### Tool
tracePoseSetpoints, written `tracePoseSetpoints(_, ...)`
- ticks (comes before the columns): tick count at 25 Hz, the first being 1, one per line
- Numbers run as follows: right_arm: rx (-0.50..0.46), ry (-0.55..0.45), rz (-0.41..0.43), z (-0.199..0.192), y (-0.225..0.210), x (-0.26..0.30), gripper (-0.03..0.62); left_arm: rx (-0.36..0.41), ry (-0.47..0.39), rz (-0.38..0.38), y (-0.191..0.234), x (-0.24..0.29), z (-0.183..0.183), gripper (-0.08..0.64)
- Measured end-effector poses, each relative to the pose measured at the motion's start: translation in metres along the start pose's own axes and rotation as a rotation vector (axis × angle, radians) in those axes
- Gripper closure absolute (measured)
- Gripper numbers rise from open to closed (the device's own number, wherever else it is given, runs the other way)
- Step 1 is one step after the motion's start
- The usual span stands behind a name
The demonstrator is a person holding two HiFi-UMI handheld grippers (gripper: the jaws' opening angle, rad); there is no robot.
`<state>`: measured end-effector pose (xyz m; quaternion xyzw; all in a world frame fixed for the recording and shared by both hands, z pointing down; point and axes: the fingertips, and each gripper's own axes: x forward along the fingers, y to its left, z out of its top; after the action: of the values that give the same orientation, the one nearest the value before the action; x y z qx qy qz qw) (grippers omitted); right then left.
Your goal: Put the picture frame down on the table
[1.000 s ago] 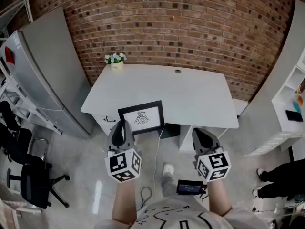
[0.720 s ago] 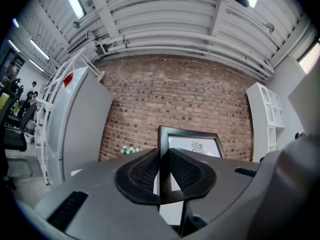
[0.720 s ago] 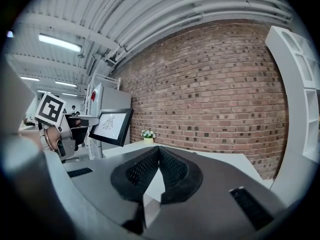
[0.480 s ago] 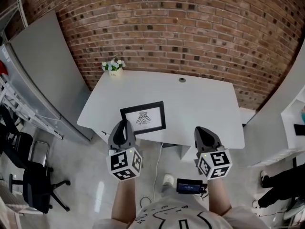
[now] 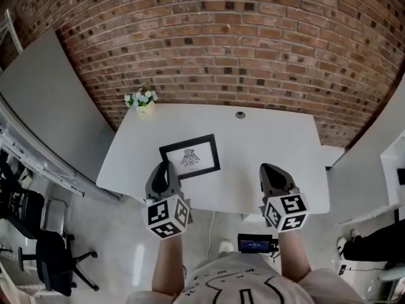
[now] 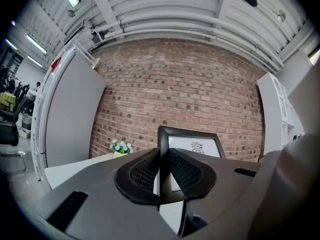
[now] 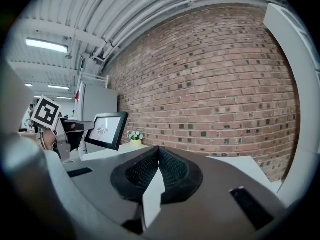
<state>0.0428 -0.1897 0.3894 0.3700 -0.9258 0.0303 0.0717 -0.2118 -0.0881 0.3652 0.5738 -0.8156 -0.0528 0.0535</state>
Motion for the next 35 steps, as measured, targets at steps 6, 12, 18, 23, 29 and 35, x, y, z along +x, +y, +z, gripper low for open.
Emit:
tracePoseSetpoints(6,-0.017,0.014,0.006,0.001,-0.015,0.027,0.575,-0.019,0.019,-0.006,-0.002,0.033,-0.011,0.486)
tracePoseSetpoints(12,-0.017,0.038,0.0,-0.006,-0.031,0.051,0.575,-0.027,0.051,-0.008,-0.004,0.065,-0.023,0.486)
tracePoseSetpoints(18,0.007,0.068,-0.013,-0.012,-0.05,0.079,0.575,-0.02,0.094,-0.017,-0.008,0.101,-0.036,0.486)
tracePoseSetpoints(23,0.015,0.087,-0.015,-0.012,-0.063,0.101,0.575,-0.019,0.11,-0.019,-0.008,0.13,-0.037,0.486)
tracePoseSetpoints(29,0.039,0.109,-0.045,-0.016,-0.087,0.125,0.575,-0.019,0.139,-0.039,-0.015,0.163,-0.046,0.486)
tracePoseSetpoints(35,0.056,0.127,-0.076,-0.019,-0.108,0.155,0.575,-0.017,0.165,-0.052,-0.012,0.197,-0.055,0.486)
